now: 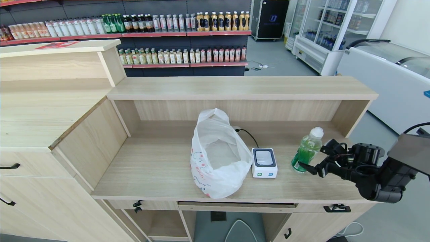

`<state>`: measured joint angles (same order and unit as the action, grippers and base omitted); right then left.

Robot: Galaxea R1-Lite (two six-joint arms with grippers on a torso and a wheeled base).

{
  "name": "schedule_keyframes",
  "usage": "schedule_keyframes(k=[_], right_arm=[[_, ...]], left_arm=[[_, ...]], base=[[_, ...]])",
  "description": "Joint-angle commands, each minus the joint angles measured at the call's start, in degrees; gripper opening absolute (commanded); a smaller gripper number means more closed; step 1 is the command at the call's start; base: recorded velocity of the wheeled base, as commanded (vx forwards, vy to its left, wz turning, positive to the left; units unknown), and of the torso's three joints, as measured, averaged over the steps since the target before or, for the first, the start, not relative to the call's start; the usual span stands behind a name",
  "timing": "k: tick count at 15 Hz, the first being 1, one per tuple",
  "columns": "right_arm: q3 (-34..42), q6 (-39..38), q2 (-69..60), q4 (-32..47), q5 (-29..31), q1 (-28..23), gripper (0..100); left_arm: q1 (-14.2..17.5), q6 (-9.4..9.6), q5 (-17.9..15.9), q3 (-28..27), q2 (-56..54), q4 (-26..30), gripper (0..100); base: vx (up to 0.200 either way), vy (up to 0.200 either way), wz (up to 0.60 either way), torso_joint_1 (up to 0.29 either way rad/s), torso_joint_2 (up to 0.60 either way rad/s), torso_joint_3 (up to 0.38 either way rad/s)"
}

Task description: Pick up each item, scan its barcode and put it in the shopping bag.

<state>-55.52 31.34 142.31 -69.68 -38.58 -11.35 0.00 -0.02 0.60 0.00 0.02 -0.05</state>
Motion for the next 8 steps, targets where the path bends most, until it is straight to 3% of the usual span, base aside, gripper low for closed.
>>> schedule_keyframes(k=[1, 8], right_arm=[[-1.8, -0.4, 1.6, 0.1, -0.1, 0.5, 100], [-6.2, -3.2, 3.7, 0.7, -1.3, 1.8, 100]], left_arm=[[0.0, -0.06, 0.0, 0.0, 0.0, 0.0, 100], [0.0, -0.06, 0.0, 0.0, 0.0, 0.0, 100]], base=[[0.0, 0.0, 0.0, 0.0, 0.0, 0.0], [0.0, 0.0, 0.0, 0.0, 0.0, 0.0]])
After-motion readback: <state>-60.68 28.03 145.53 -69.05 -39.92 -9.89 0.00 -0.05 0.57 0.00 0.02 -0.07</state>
